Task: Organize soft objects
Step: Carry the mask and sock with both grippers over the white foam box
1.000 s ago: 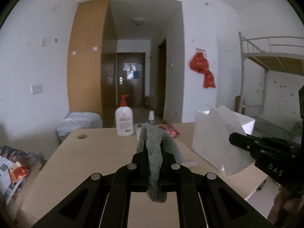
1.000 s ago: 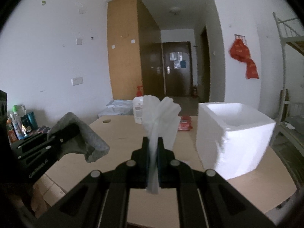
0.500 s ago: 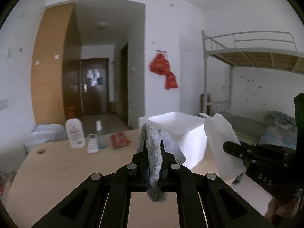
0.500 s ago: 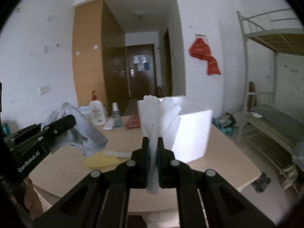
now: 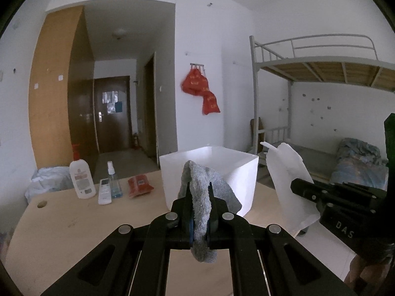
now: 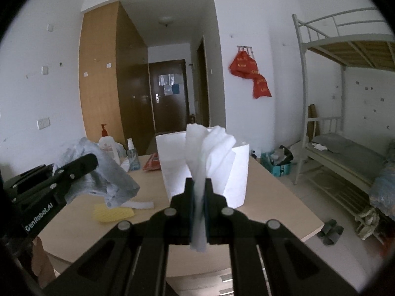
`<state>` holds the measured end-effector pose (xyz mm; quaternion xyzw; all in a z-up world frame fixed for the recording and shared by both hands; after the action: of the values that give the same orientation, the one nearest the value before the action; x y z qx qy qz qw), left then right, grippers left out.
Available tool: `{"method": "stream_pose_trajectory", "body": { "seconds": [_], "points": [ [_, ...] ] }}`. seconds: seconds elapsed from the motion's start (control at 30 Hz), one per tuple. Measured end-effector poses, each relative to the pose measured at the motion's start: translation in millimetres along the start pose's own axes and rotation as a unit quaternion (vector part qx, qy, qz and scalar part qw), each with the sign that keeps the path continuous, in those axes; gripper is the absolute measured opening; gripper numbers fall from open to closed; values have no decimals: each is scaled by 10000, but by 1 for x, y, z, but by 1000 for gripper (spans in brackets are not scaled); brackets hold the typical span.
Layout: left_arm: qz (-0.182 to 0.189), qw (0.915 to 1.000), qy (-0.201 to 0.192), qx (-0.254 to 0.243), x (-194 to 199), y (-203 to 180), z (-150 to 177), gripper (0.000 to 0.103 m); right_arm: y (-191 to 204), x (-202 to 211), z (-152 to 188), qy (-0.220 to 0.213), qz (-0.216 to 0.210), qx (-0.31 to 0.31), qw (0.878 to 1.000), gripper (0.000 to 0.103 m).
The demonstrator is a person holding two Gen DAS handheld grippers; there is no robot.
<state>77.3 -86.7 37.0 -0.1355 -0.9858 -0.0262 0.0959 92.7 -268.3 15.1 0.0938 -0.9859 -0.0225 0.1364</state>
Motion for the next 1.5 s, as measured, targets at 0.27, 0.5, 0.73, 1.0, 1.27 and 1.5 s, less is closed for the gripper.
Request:
{"method": "stream_pose_trajectory", "body": {
  "seconds": [0.27, 0.5, 0.73, 1.0, 1.27, 1.5],
  "points": [
    [41, 10000, -24, 17, -4, 1, -5, 7, -2, 1, -8, -61, -28, 13, 10000, 10],
    [50, 9999, -93, 4, -17, 2, -22, 7, -6, -8, -23, -126, -51, 18, 9999, 10],
    [88, 9999, -139, 8, -36, 4, -44, 7, -16, -23, -43, -206, -54, -29, 9998, 10],
    [133, 9999, -70, -10, -67, 9, -64, 7, -18, -47, -62, -207, -66, -11, 9998, 10],
    [173, 9998, -55, 15, -99, 14, -79, 7, -21, -68, -75, -228, -65, 19, 9997, 10],
    [250, 9997, -40, 41, -126, 16, -87, 7, -23, -93, -82, -121, -88, 38, 9999, 10]
  ]
}}
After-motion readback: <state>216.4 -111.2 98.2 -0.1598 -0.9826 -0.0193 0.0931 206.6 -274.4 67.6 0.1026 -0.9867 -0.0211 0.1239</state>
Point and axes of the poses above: each gripper's, at about its wrist camera, not at the fingertips, and x roughly against the way its jaws point, y to its left, z to its underside, the point moved 2 cm from there along -x, roughly the way its jaws point, and after that the axes turned 3 degrees about -y, right-handed, at the moved point
